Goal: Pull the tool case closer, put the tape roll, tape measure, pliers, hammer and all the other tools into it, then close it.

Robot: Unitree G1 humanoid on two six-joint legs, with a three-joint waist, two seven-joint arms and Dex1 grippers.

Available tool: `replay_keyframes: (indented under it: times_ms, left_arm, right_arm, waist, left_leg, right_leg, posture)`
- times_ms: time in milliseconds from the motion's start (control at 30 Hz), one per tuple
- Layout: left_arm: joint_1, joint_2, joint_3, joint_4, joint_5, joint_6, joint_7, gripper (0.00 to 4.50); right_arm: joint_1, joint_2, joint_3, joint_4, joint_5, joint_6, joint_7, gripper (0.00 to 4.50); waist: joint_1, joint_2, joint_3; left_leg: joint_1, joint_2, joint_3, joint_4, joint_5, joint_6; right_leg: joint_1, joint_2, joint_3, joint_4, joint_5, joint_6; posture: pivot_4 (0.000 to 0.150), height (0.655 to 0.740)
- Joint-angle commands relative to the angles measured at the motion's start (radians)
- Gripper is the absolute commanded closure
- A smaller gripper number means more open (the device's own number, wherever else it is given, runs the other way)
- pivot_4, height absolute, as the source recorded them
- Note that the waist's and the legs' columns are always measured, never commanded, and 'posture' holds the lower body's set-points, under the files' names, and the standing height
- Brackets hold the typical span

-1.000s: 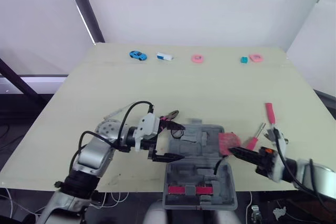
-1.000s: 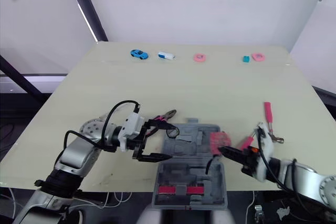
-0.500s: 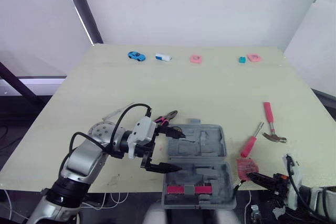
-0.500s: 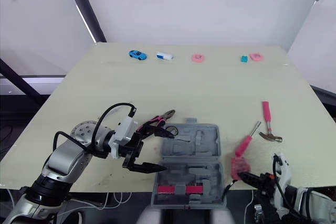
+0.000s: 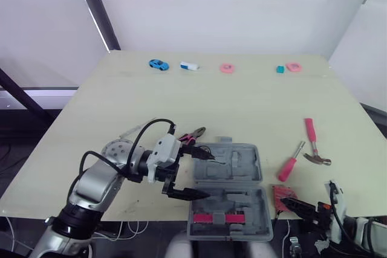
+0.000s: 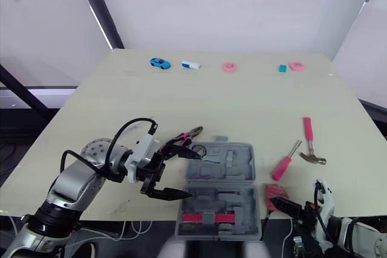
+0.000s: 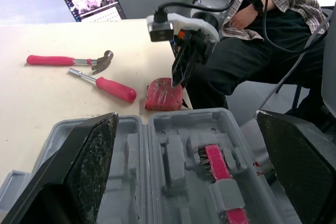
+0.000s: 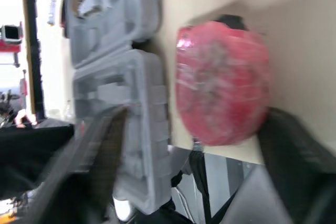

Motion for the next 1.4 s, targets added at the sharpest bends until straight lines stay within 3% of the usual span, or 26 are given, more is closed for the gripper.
replay_keyframes:
  times_ms: [33,100,200,300,400,567,733,933,1400]
  left_arm:
    - [0.013,0.014,0.039,-0.028,-0.056,0.022,-0.023,0.00]
    - [0.035,0.037,0.044,-0.028,-0.064,0.019,-0.060,0.00]
    - [0.046,0.074,0.065,-0.024,-0.087,0.010,-0.118,0.00]
    - [0.052,0.103,0.087,-0.005,-0.085,-0.023,-0.161,0.00]
    - [0.058,0.134,0.111,0.015,-0.073,-0.067,-0.205,0.00]
    - [0.065,0.167,0.152,0.020,-0.099,-0.083,-0.219,0.00]
    - [0.097,0.198,0.187,0.000,-0.137,-0.077,-0.220,0.00]
    - [0.122,0.207,0.202,-0.045,-0.164,-0.048,-0.189,0.00]
    - [0.122,0.200,0.205,-0.042,-0.155,-0.052,-0.183,0.00]
  right_arm:
    - [0.041,-0.052,-0.063,-0.020,-0.066,-0.015,0.107,0.04]
    - [0.065,-0.087,-0.068,-0.047,-0.183,-0.113,0.222,0.04]
    - [0.132,-0.170,-0.024,-0.122,-0.485,-0.433,0.475,0.04]
    - [0.147,-0.201,0.035,-0.125,-0.702,-0.692,0.617,0.04]
    - [0.103,-0.218,0.122,-0.062,-0.901,-0.919,0.702,0.04]
    - [-0.028,-0.154,0.208,0.086,-1.055,-1.180,0.748,0.04]
    - [-0.148,-0.081,0.276,0.248,-1.113,-1.344,0.793,0.04]
    - [-0.269,-0.033,0.326,0.422,-1.153,-1.395,0.813,0.04]
    - [-0.275,-0.032,0.358,0.367,-1.189,-1.333,0.792,0.04]
  waist:
    - [0.000,0.000,0.000]
    - [-0.002,0.001,0.000]
    - [-0.006,0.001,0.000]
    - [-0.006,0.001,0.000]
    - [-0.005,0.001,-0.001]
    - [-0.004,0.001,0.000]
    - [-0.001,0.002,0.000]
    - [-0.004,0.001,0.001]
    - [-0.004,0.001,0.001]
  left_leg:
    - [0.000,0.000,0.000,0.000,0.000,0.000]
    - [0.000,0.000,0.000,0.000,0.000,0.000]
    - [0.000,0.000,0.000,0.000,0.000,0.000]
    - [0.002,0.002,0.000,0.001,0.000,0.000]
    - [0.004,0.002,0.000,0.001,0.000,0.000]
    - [0.004,0.002,0.002,0.001,0.000,0.000]
    - [0.006,0.002,0.003,0.000,0.000,0.000]
    - [0.012,0.002,0.005,0.000,0.000,0.000]
    - [0.013,0.002,0.005,0.000,0.000,0.000]
  right_leg:
    - [0.000,0.000,0.000,0.000,0.000,0.000]
    - [0.000,0.000,0.000,0.000,0.000,0.001]
    - [0.000,0.001,0.000,0.000,0.000,0.002]
    - [0.000,0.003,0.000,0.000,-0.002,0.000]
    - [0.002,0.004,0.000,0.000,-0.002,0.000]
    - [0.003,0.003,0.002,0.000,-0.002,-0.001]
    - [0.003,0.003,0.003,0.001,-0.002,-0.002]
    - [0.008,0.003,0.005,0.002,-0.002,-0.003]
    - [0.008,0.003,0.005,0.002,0.000,-0.006]
  posture:
    - [0.150,0.7400]
    - [0.150,0.7400]
    - [0.150,0.7400]
    - [0.150,0.7400]
    - [0.150,0.7400]
    - [0.150,0.7400]
    - [0.150,0.7400]
    - [0.150,0.7400]
    - [0.150,0.7400]
